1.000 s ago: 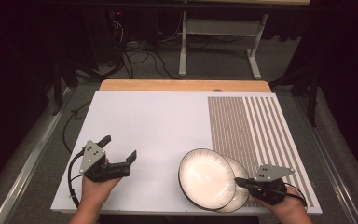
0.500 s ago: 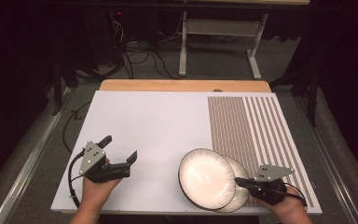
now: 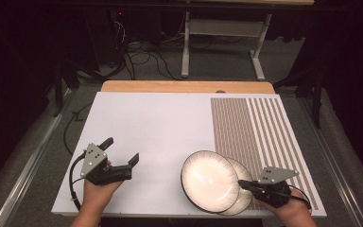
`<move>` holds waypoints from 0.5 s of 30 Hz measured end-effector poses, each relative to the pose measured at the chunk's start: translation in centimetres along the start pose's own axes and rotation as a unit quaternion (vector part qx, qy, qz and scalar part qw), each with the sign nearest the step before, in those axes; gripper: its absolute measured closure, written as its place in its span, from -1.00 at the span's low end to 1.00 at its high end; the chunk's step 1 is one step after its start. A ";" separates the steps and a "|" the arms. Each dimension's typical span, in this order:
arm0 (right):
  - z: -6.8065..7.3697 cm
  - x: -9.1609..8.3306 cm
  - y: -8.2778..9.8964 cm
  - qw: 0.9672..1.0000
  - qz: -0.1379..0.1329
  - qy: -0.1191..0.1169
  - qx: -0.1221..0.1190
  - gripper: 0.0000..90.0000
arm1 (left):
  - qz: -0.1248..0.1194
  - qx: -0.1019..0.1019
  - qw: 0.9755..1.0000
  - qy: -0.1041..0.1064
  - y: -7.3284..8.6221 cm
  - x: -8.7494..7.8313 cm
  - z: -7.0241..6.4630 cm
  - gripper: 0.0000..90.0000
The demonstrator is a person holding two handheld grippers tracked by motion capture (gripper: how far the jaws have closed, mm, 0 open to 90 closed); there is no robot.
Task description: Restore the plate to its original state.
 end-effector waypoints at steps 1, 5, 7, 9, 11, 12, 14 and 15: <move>0.0 0.0 0.0 1.000 0.000 0.000 0.000 1.00 | 0.000 0.000 1.000 0.000 0.0 0.0 0.0 -1.00; 0.0 0.0 0.0 1.000 0.004 0.002 0.001 1.00 | -0.001 -0.001 1.000 0.000 0.0 0.0 0.0 -1.00; 0.0 0.0 0.0 1.000 0.003 0.001 0.001 1.00 | -0.001 -0.001 1.000 0.000 0.0 0.0 0.0 -1.00; -0.1 0.0 0.0 1.000 0.002 0.001 0.001 1.00 | 0.000 0.000 1.000 0.001 0.0 0.0 0.0 -0.99; -0.1 -0.1 0.0 1.000 0.000 0.002 0.001 1.00 | 0.000 0.000 1.000 0.001 0.0 0.0 0.1 -0.99; -0.1 -0.1 0.0 1.000 0.000 0.002 0.001 1.00 | 0.000 0.000 1.000 0.001 0.0 0.0 0.1 -0.99; -0.2 -0.2 0.0 1.000 -0.001 0.003 0.002 1.00 | -0.001 0.000 1.000 0.001 0.0 0.0 0.1 -0.99; -0.2 -0.2 0.1 1.000 -0.001 0.004 0.003 1.00 | 0.000 0.000 1.000 0.001 0.0 -0.1 0.1 -0.99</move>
Point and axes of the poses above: each handheld gripper's, and its own axes: x roughly forward along the jaws, y roughly out of its underside, z roughly to its left, the point moved 3 cm from there along x, roughly forward along the jaws, and after that the axes turned 6 degrees about x, right-handed, at the moved point
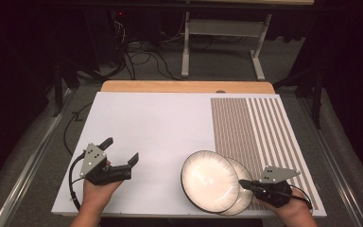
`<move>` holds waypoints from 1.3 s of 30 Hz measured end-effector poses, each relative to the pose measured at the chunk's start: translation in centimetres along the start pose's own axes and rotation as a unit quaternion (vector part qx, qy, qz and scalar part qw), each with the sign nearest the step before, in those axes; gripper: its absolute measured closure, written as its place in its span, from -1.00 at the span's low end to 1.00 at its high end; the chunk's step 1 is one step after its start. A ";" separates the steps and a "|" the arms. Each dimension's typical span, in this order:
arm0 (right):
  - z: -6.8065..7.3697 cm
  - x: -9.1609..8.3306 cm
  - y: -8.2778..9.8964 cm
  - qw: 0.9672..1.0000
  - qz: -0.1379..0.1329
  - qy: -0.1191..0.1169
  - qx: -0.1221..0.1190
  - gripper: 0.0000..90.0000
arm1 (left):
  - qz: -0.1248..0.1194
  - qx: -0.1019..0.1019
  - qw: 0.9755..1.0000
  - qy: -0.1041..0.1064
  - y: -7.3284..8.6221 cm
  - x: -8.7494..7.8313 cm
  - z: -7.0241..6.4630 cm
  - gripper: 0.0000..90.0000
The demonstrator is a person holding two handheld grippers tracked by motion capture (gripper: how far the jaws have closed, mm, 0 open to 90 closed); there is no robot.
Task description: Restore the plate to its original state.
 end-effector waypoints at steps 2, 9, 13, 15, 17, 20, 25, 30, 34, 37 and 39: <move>0.0 0.0 0.0 1.000 0.000 0.000 0.000 1.00 | 0.000 0.000 1.000 0.000 0.0 0.0 0.0 -0.99; -0.1 -0.1 0.0 1.000 -0.001 0.000 0.000 1.00 | 0.002 0.000 1.000 -0.001 0.0 0.0 0.1 -0.99; 0.0 -0.1 0.0 1.000 -0.001 -0.002 -0.001 1.00 | 0.003 0.000 1.000 0.000 0.1 0.0 0.1 -0.99; 0.0 -0.1 0.0 1.000 -0.001 -0.002 0.000 1.00 | 0.003 0.002 1.000 -0.001 0.0 0.0 0.0 -0.99; 0.0 -0.1 -0.1 1.000 -0.002 -0.003 -0.002 1.00 | 0.003 0.000 1.000 0.001 0.0 0.0 0.0 -0.98; 0.0 -0.2 0.0 1.000 -0.002 -0.002 -0.001 1.00 | -0.001 0.009 1.000 0.008 -0.2 0.1 -0.7 -0.97; -0.1 -0.4 -0.1 1.000 -0.006 0.001 0.005 1.00 | 0.001 0.014 1.000 0.017 -0.3 0.3 -1.3 -0.97; -0.8 -1.0 0.1 1.000 -0.016 0.014 0.019 1.00 | 0.003 0.016 1.000 0.021 -0.3 0.4 -1.5 -0.97; -1.4 -1.6 0.4 0.999 -0.027 0.027 0.034 1.00 | 0.004 0.013 1.000 0.019 -0.2 0.4 -1.3 -0.97; -1.7 -1.9 0.5 0.998 -0.031 0.032 0.042 0.95 | 0.004 0.012 1.000 0.019 -0.2 0.4 -1.3 -0.97; -2.2 -2.3 0.7 0.997 -0.038 0.043 0.054 0.88 | 0.004 0.013 1.000 0.019 -0.2 0.4 -1.3 -0.97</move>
Point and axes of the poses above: each handheld gripper's, and its own axes: x roughly forward along the jaws, y roughly out of its underside, z roughly to its left, the point moved 3 cm from there along x, roughly forward along the jaws, and after that the axes turned 6 degrees about x, right-handed, at the moved point
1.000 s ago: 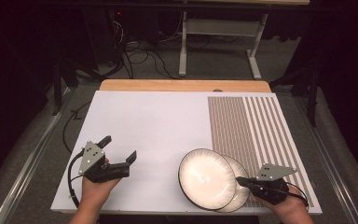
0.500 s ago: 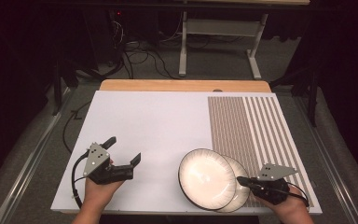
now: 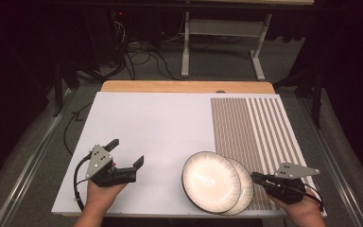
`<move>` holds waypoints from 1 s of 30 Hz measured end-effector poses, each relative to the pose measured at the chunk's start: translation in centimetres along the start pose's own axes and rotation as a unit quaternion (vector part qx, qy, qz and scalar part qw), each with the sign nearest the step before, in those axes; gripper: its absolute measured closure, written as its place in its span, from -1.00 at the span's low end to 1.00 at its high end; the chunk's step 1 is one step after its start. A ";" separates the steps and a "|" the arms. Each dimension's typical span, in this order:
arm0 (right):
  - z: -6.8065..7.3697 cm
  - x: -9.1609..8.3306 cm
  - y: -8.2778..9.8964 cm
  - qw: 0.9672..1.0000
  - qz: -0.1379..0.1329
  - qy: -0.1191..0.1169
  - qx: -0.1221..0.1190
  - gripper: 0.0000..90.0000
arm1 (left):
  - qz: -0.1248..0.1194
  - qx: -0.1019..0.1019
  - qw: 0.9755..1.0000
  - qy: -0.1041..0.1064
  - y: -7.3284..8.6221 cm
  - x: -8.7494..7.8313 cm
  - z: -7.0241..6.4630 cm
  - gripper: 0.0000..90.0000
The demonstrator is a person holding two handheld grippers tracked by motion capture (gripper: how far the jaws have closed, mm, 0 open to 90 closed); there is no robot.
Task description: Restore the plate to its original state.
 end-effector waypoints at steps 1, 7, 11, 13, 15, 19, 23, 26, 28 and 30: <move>-0.2 -0.1 0.0 1.000 -0.004 0.003 0.001 0.86 | 0.000 0.001 1.000 0.001 0.0 0.0 0.0 -0.97; -1.2 -0.9 0.3 0.999 -0.017 0.025 0.023 0.74 | 0.000 0.000 1.000 0.003 0.0 0.1 -0.2 -0.97; -1.6 -1.4 0.3 0.998 -0.030 0.035 0.033 0.62 | 0.003 0.002 1.000 0.004 0.1 0.2 -0.2 -0.97; -1.8 -1.7 0.3 0.998 -0.038 0.037 0.041 0.54 | 0.003 0.003 1.000 0.004 0.1 0.2 -0.3 -0.97; -2.0 -1.9 0.3 0.997 -0.044 0.041 0.047 0.42 | 0.003 0.003 1.000 0.005 0.1 0.2 -0.3 -0.97; -2.3 -2.2 0.2 0.996 -0.055 0.046 0.062 0.18 | 0.003 0.001 1.000 0.004 0.1 0.2 -0.2 -0.97; -2.8 -2.7 0.1 0.992 -0.080 0.065 0.077 -0.16 | 0.002 0.000 1.000 0.002 0.1 0.1 -0.1 -0.97; -2.9 -2.9 0.1 0.989 -0.091 0.078 0.081 -0.33 | 0.002 -0.001 1.000 0.001 0.1 0.1 -0.1 -0.97; -3.0 -3.1 0.0 0.987 -0.107 0.088 0.082 -0.51 | 0.002 -0.001 1.000 -0.001 0.1 0.1 0.0 -0.97; -3.2 -3.2 -0.1 0.984 -0.119 0.100 0.084 -0.68 | 0.002 -0.003 1.000 -0.003 0.1 0.0 0.1 -0.98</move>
Point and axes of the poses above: each handheld gripper's, and its own axes: x roughly forward along the jaws, y roughly out of its underside, z roughly to its left, the point moved 3 cm from there along x, roughly forward along the jaws, and after that the axes turned 6 degrees about x, right-handed, at the moved point
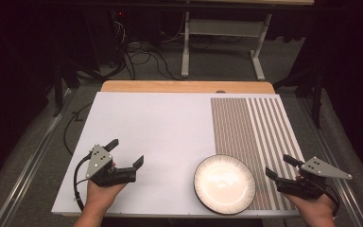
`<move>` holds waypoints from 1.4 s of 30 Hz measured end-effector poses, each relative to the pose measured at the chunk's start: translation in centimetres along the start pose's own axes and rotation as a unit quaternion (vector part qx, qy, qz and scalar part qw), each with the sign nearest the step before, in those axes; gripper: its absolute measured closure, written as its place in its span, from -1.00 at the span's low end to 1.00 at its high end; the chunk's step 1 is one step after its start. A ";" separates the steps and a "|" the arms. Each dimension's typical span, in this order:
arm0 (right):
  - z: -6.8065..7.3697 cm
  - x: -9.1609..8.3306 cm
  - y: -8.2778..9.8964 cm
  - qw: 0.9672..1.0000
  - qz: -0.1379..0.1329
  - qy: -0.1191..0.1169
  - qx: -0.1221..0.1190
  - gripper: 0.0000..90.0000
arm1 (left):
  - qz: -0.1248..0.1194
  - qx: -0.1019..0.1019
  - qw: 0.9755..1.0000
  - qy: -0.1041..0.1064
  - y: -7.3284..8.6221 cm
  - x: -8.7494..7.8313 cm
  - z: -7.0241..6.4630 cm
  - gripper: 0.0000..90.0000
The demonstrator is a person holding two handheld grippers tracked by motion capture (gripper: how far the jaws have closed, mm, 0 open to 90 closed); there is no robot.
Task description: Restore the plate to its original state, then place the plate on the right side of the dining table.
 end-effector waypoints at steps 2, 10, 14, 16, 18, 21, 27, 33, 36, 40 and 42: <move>-0.1 0.0 -0.1 1.000 -0.013 0.010 0.005 -0.84 | 0.001 0.000 1.000 -0.001 0.0 -0.1 0.1 -0.98; -0.1 -0.1 -0.4 0.998 -0.043 0.040 0.006 -0.99 | 0.004 -0.005 1.000 -0.007 0.2 -0.1 0.5 -1.00; 0.0 -0.2 -0.5 0.998 -0.048 0.038 0.008 -0.99 | 0.003 -0.008 1.000 -0.008 0.2 -0.2 0.6 -1.00; 0.0 -0.2 -0.6 0.998 -0.048 0.037 0.010 -0.99 | 0.002 -0.011 1.000 -0.009 0.3 -0.2 0.6 -1.00; 0.0 -0.2 -0.7 0.998 -0.048 0.036 0.004 -0.93 | 0.004 -0.012 1.000 -0.008 0.4 -0.2 0.7 -1.00; 0.5 -0.5 -1.0 0.998 -0.054 0.031 -0.007 -0.62 | 0.007 -0.009 1.000 -0.005 0.5 -0.1 0.7 -1.00; 0.6 -0.8 -1.0 0.998 -0.054 0.025 -0.011 -0.24 | 0.007 -0.005 1.000 -0.003 0.4 0.1 0.4 -1.00; 0.7 -0.6 -0.9 1.000 -0.023 -0.002 -0.018 0.28 | 0.008 -0.006 1.000 -0.001 0.4 0.2 0.2 -1.00; 0.8 -0.5 -0.9 1.000 -0.018 -0.004 -0.024 0.37 | 0.007 -0.007 1.000 0.000 0.4 0.3 0.2 -1.00; 1.1 -0.4 -0.8 1.000 -0.005 -0.008 -0.030 0.50 | 0.009 -0.003 1.000 0.004 0.4 0.4 0.1 -1.00; 1.1 -0.4 -0.8 0.999 -0.001 -0.011 -0.034 0.58 | 0.008 -0.003 1.000 0.005 0.3 0.4 0.1 -1.00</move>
Point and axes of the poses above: each handheld gripper's, and its own axes: x roughly forward along the jaws, y roughly out of its underside, z roughly to its left, the point moved 3 cm from there along x, roughly forward along the jaws, and after that the axes turned 6 degrees about x, right-handed, at the moved point
